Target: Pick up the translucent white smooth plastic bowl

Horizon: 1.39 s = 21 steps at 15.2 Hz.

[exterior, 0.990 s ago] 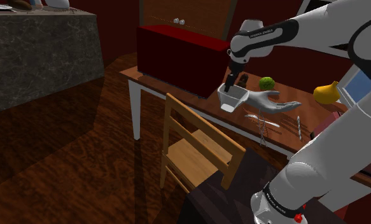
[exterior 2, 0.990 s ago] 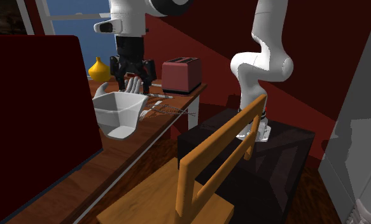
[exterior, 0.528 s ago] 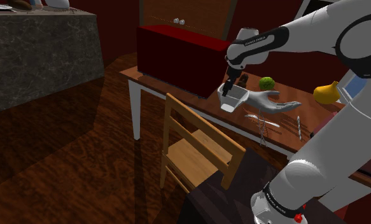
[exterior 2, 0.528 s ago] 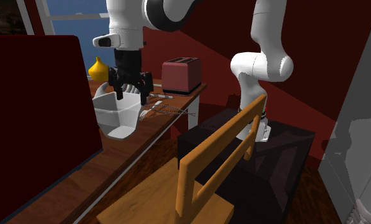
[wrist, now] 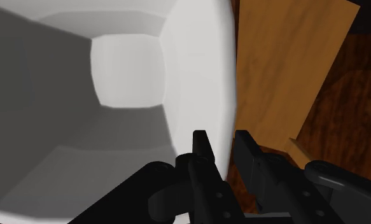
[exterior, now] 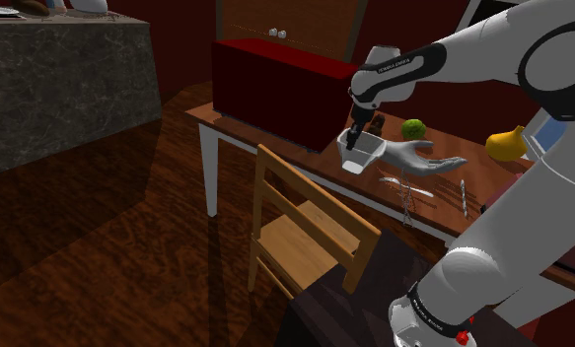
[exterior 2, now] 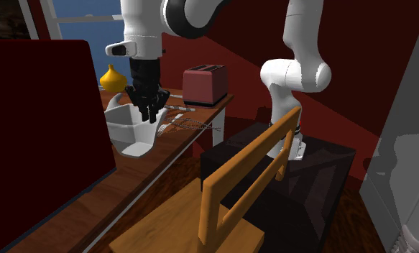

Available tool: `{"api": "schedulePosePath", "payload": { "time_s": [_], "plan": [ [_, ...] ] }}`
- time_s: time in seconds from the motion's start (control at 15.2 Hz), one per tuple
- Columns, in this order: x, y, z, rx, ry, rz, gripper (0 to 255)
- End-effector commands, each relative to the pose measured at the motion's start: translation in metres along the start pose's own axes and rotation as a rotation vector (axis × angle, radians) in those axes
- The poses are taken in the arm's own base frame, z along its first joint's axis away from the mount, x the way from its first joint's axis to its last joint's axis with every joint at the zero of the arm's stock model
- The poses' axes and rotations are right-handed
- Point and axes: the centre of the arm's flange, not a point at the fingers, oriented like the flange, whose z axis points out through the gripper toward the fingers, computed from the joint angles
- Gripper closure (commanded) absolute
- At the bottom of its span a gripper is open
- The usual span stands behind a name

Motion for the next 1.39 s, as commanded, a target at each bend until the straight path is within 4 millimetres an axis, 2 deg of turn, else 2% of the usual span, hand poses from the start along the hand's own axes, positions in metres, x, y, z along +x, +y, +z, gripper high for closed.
{"api": "schedulePosePath", "payload": {
  "time_s": [0.0, 0.2, 1.19, 1.32],
  "plan": [
    [0.0, 0.0, 0.0, 0.0, -0.001, 0.0, 255],
    [0.0, 0.0, 0.0, 0.0, -0.001, 0.0, 255],
    [0.001, 0.004, -0.079, 0.0, -0.001, 0.0, 255],
    [0.001, 0.004, -0.08, 0.0, -0.001, 0.0, 255]
  ]
}}
